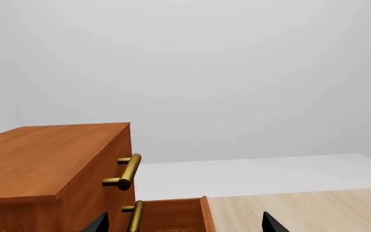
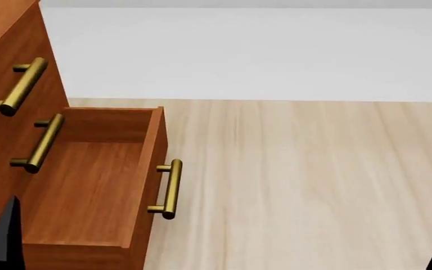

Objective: Put the wine bottle in the bottom drawer of the cabinet.

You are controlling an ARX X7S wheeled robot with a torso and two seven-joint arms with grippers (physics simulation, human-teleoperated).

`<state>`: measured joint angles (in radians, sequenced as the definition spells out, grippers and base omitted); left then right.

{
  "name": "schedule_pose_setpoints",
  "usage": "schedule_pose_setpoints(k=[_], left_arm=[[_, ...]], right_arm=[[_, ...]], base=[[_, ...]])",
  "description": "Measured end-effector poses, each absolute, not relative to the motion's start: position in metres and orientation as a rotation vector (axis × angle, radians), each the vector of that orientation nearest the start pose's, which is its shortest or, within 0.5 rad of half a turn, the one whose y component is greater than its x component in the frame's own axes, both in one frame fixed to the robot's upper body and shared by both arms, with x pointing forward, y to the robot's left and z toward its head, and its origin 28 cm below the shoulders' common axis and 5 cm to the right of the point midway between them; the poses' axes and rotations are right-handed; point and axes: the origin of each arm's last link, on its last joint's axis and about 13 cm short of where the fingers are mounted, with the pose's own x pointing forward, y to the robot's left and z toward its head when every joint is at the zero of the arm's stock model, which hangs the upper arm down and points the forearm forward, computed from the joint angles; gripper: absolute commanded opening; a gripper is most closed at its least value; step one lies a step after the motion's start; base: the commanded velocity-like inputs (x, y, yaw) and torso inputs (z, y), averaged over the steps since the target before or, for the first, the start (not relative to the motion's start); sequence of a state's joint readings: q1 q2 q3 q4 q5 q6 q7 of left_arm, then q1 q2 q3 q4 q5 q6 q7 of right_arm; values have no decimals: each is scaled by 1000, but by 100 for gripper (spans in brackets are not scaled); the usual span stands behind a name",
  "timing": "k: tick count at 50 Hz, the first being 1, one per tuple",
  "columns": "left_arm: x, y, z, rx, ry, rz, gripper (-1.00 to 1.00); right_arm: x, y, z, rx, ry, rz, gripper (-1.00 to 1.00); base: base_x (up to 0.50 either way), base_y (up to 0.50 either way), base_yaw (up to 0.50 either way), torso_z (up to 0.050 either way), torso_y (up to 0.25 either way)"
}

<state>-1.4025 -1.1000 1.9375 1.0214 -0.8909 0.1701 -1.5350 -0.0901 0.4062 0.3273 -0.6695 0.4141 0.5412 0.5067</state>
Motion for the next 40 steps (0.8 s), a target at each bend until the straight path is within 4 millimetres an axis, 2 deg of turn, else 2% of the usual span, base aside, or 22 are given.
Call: schedule_pose_setpoints(k=[40], left_arm=[[124, 204, 201, 11, -177, -50, 100]], right_arm=[[205, -217, 110, -76, -14, -585, 100]], base=[[0, 0, 0, 0, 0]])
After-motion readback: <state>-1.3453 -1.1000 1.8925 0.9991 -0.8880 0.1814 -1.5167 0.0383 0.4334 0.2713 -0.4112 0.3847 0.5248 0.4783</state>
